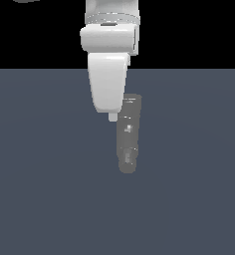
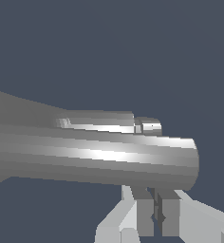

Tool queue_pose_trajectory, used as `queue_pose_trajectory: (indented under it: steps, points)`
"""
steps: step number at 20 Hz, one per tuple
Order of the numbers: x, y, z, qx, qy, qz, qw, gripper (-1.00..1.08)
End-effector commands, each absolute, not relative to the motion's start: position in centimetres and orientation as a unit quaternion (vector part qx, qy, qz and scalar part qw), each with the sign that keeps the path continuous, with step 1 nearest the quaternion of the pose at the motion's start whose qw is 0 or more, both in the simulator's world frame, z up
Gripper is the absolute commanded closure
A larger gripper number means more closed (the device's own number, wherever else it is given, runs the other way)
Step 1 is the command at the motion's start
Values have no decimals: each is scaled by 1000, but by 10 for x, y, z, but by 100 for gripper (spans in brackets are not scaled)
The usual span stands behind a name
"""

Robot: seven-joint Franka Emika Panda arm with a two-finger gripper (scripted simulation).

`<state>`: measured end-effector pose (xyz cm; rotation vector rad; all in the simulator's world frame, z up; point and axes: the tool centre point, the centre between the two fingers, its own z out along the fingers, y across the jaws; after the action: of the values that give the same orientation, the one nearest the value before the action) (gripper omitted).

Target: Turn on the faucet by rotating a designated handle.

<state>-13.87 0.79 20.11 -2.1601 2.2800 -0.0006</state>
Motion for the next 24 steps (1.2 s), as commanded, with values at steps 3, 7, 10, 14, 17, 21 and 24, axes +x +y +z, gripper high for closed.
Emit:
queue_pose_trajectory:
  steps: [3,7,10,14,17,21,24]
  points:
    - [-140,-22,201,-683,730,0,1,108]
    - [-141,-45,201,-683,731,0,0,108]
    - [-142,-61,201,-683,731,0,0,108]
    - [-143,-84,201,-682,731,0,0,108]
    - [-138,-71,201,-691,722,0,0,108]
    - [-128,-84,201,-690,724,0,0,108]
    - [-120,-93,201,-689,725,0,0,108]
